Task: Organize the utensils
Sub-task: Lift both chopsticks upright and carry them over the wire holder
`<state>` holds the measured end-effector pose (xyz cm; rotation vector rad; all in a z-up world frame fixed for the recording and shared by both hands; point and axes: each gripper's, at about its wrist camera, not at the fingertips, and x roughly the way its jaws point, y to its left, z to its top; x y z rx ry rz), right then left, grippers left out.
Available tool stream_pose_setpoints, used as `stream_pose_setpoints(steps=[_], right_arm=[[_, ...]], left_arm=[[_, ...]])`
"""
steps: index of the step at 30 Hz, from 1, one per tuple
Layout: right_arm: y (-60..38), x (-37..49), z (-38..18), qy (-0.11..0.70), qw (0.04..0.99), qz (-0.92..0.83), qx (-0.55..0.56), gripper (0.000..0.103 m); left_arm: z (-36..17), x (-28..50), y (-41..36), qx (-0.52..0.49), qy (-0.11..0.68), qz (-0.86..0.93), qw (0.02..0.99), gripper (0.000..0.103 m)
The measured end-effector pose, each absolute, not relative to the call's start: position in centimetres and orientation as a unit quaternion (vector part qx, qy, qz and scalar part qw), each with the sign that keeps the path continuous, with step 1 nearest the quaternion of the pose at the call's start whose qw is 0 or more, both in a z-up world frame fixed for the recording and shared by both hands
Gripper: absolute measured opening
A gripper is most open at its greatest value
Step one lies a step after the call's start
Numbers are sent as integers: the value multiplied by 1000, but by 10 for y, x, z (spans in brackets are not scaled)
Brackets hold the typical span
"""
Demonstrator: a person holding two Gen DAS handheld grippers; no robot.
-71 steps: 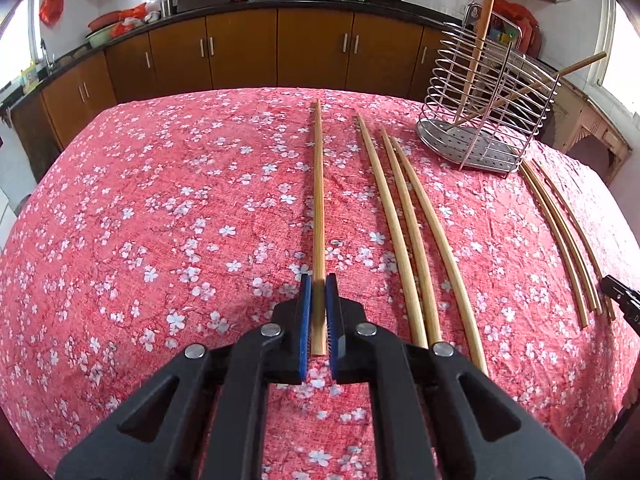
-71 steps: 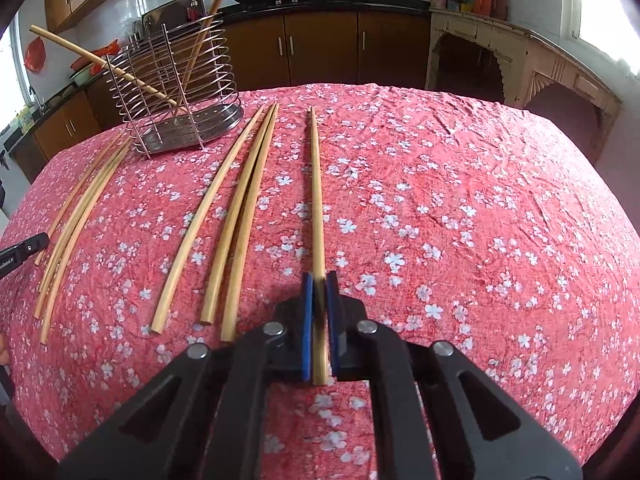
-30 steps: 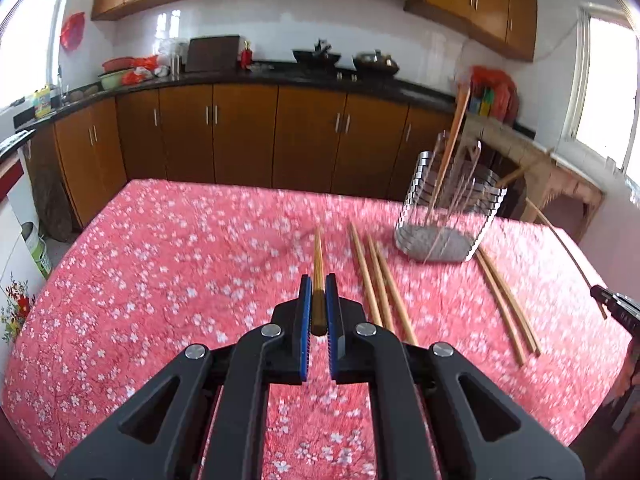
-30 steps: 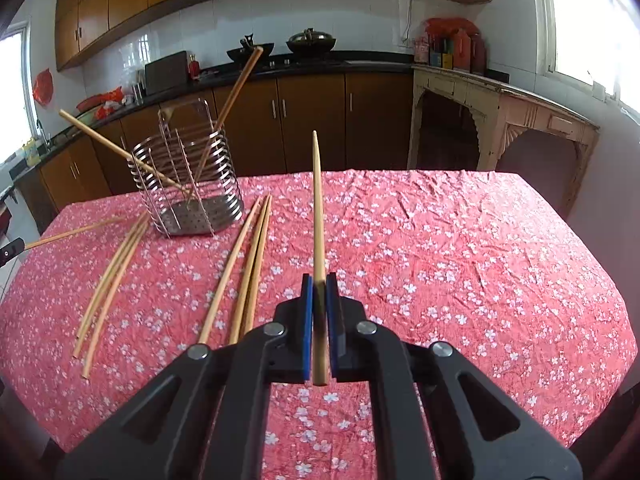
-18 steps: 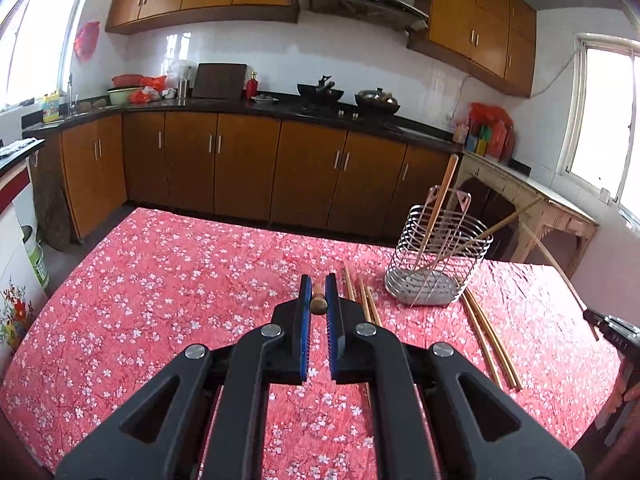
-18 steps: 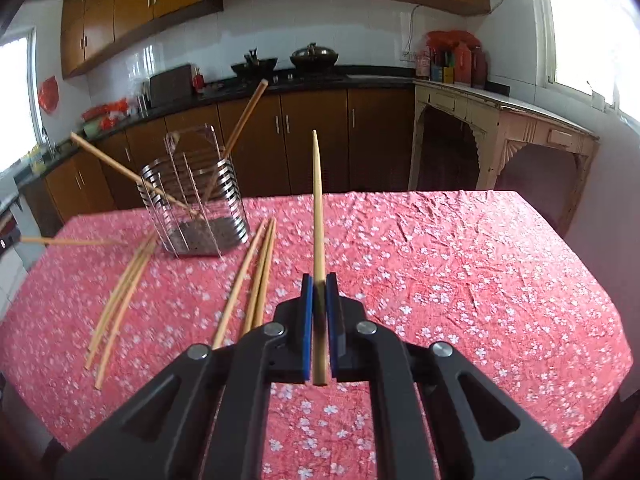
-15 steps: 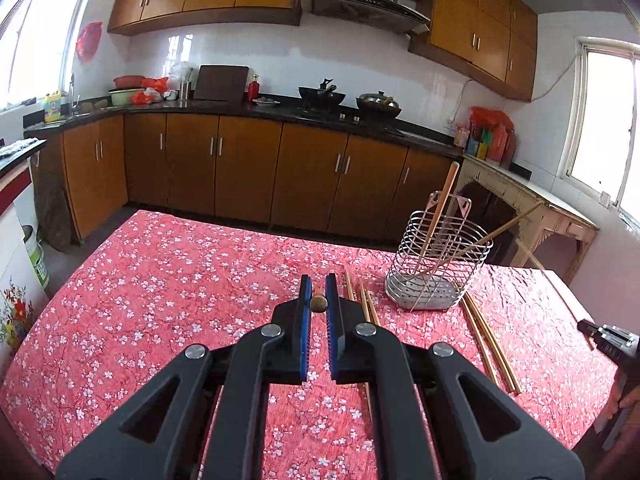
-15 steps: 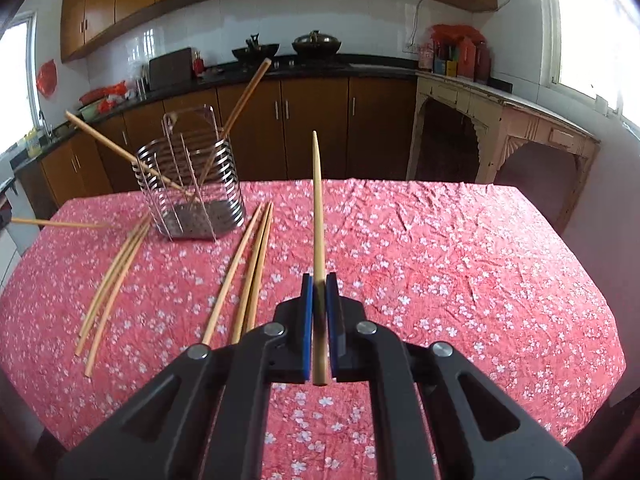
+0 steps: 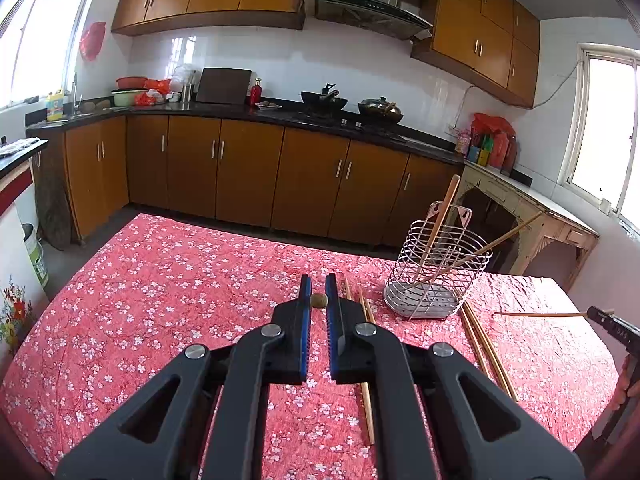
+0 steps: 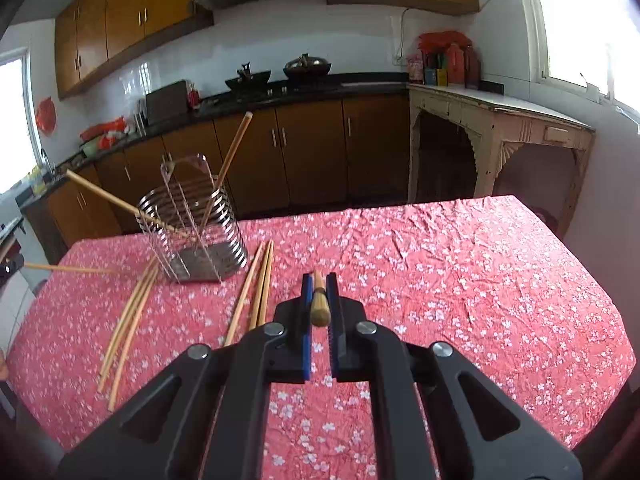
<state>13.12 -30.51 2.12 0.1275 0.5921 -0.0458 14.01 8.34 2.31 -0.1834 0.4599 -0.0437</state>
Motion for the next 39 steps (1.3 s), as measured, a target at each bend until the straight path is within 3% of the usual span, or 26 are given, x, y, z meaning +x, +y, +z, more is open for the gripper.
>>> stream_pose_setpoints(steps=[22,39], right_arm=[[-310,117,69,213,971,-16,104,7],[-270,109,172,143,981,85,98,7]], left_arm=[[54,134,80,-93,192,-36,976,7],[151,123,18,-91,111,-91,985,7]])
